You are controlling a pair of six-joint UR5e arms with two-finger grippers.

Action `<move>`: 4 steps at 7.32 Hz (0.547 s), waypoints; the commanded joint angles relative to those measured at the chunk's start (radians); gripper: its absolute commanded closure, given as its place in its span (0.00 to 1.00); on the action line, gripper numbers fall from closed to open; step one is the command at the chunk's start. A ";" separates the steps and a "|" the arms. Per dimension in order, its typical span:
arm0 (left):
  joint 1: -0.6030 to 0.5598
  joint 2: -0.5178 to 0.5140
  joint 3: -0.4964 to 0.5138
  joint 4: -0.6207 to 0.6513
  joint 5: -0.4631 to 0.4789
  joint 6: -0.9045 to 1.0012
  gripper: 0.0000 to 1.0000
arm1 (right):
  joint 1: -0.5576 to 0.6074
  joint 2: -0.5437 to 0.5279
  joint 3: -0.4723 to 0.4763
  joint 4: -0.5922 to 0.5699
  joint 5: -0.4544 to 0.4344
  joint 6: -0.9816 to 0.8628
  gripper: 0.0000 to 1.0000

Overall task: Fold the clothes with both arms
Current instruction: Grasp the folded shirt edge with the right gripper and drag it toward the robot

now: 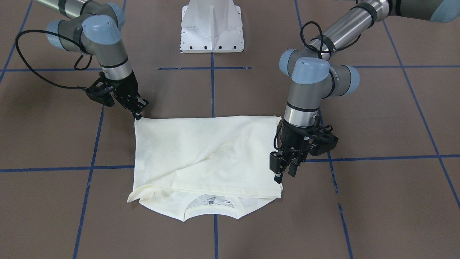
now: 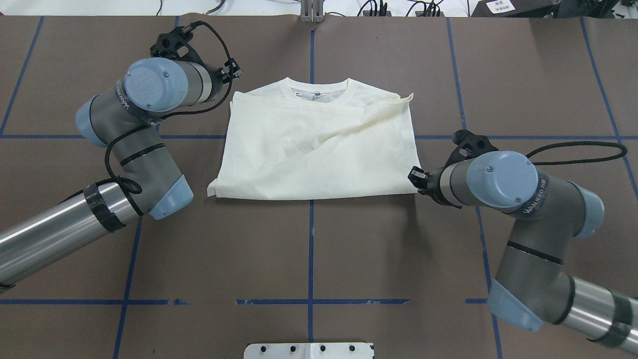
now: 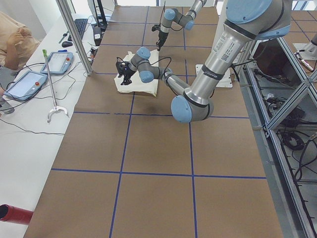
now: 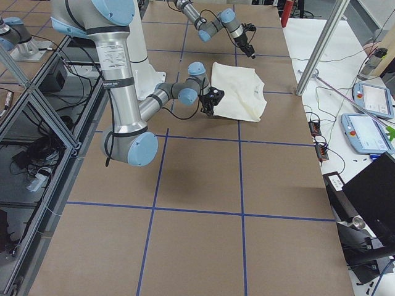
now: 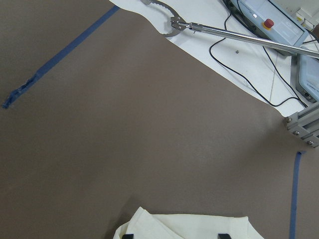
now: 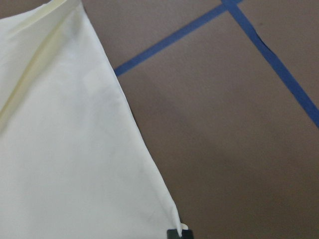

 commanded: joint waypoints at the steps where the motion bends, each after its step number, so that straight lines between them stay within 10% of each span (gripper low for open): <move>1: -0.001 0.051 -0.105 -0.004 -0.004 0.002 0.37 | -0.163 -0.233 0.328 -0.003 0.055 0.071 1.00; 4: 0.017 0.083 -0.226 0.000 -0.116 0.000 0.37 | -0.251 -0.273 0.435 -0.003 0.361 0.186 1.00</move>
